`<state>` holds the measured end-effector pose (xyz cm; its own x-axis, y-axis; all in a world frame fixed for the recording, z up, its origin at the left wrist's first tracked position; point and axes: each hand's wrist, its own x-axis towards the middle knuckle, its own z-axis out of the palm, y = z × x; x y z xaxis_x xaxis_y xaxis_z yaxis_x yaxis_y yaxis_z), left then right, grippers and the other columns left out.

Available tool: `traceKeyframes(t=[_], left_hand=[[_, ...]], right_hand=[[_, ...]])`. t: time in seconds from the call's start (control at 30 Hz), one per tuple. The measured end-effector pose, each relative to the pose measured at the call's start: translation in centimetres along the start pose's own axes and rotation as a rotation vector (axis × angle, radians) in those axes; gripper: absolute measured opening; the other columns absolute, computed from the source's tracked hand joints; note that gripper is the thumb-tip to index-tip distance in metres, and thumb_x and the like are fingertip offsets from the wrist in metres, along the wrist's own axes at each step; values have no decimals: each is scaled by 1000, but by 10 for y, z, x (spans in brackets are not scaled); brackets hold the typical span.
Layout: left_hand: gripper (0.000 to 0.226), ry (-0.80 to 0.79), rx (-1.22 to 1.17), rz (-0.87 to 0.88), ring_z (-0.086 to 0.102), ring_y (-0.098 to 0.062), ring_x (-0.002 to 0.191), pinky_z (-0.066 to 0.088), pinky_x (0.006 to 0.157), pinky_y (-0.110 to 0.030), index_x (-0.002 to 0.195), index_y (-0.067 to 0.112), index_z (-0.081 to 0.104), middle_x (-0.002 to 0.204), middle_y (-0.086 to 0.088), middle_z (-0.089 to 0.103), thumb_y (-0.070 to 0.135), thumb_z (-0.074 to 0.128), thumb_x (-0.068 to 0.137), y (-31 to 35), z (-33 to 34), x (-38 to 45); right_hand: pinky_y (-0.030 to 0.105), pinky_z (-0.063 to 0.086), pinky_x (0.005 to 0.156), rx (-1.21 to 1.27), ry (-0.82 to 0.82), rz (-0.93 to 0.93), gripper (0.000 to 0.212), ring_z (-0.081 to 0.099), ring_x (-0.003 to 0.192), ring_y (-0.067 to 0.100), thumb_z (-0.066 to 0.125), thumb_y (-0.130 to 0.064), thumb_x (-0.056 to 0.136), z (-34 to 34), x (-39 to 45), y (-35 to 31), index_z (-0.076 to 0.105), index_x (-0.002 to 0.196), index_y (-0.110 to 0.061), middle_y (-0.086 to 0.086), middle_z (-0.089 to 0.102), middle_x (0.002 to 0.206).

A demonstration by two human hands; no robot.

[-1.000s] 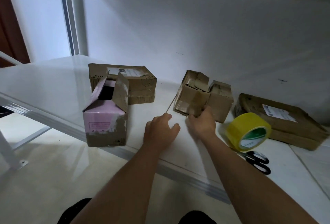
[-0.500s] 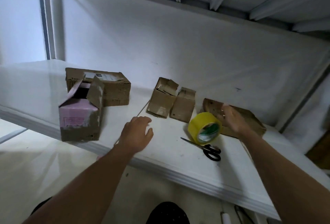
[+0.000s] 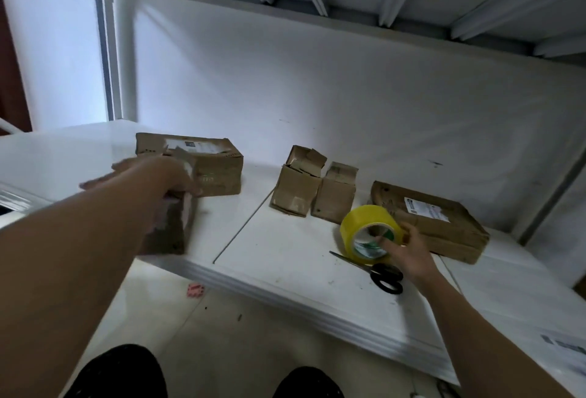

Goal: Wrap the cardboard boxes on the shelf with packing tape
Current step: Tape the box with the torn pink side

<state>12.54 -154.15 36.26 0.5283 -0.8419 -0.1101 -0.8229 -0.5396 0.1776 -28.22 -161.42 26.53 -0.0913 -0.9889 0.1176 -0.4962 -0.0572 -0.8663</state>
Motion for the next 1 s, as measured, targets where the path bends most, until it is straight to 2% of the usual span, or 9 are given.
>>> traceKeyframes(t=[0.07, 0.13, 0.3, 0.47, 0.63, 0.8, 0.83, 0.9, 1.0], left_hand=[[50, -46, 2, 109, 51, -22, 95, 44, 85, -34, 131, 4, 45, 124, -13, 53, 37, 56, 94, -3, 4, -3], [32, -51, -34, 141, 49, -17, 75, 42, 65, -28, 113, 5, 47, 99, -10, 55, 29, 56, 94, -2, 2, -10], [46, -134, -311, 388, 60, -28, 101, 49, 88, -39, 108, 12, 55, 112, -10, 62, 38, 74, 75, 24, -10, -17], [78, -119, -208, 532, 54, -25, 112, 43, 100, -41, 136, 21, 41, 128, -4, 56, 46, 76, 71, 84, 5, -26], [80, 236, 301, 365, 41, -30, 129, 28, 105, -49, 138, 19, 36, 136, -7, 47, 63, 62, 77, 120, 36, -32], [77, 645, 443, 615, 36, -28, 132, 19, 111, -53, 144, 16, 27, 138, -8, 45, 42, 66, 83, 150, 39, -46], [65, 640, 380, 731, 40, -27, 128, 26, 108, -48, 139, 17, 34, 135, -7, 48, 40, 63, 86, 156, 38, -47], [54, 429, 100, 919, 47, -27, 123, 38, 98, -40, 135, 18, 43, 134, -8, 51, 46, 56, 90, 169, 43, -52], [85, -116, -337, 822, 35, -26, 138, 33, 106, -38, 150, 15, 25, 154, -7, 32, 61, 57, 85, 188, 62, -61]], right_hand=[[46, 50, 92, -21, 11, -21, 52, 56, 106, 28, 75, -23, 81, 2, 1, 0, 50, 126, -11, 12, 58, 122], [49, 50, 91, 0, 23, -14, 37, 58, 102, 30, 74, -21, 82, 5, 2, 0, 54, 112, -14, 14, 60, 116], [36, 49, 73, 20, -25, 10, 35, 57, 94, 26, 74, -22, 81, 12, 0, -3, 47, 103, -16, 15, 56, 111], [36, 49, 75, -197, -47, -51, 53, 59, 90, 27, 76, -37, 78, 20, -8, -4, 52, 115, -8, 11, 61, 103], [31, 40, 68, -331, 7, -78, 65, 54, 84, 20, 75, -55, 71, 22, -20, -5, 47, 118, -18, 0, 56, 97], [31, 44, 67, -386, -10, -138, 63, 58, 83, 19, 75, -53, 71, 24, -21, -12, 50, 118, -20, 0, 61, 94], [31, 45, 67, -391, -8, -147, 61, 58, 82, 18, 75, -51, 70, 24, -22, -13, 51, 117, -21, -1, 61, 93], [32, 47, 67, -391, -10, -154, 57, 58, 79, 17, 75, -49, 70, 24, -21, -15, 52, 115, -21, -1, 62, 91], [31, 47, 65, -389, -29, -145, 54, 59, 77, 15, 75, -49, 70, 24, -20, -21, 53, 112, -23, -3, 63, 88]])
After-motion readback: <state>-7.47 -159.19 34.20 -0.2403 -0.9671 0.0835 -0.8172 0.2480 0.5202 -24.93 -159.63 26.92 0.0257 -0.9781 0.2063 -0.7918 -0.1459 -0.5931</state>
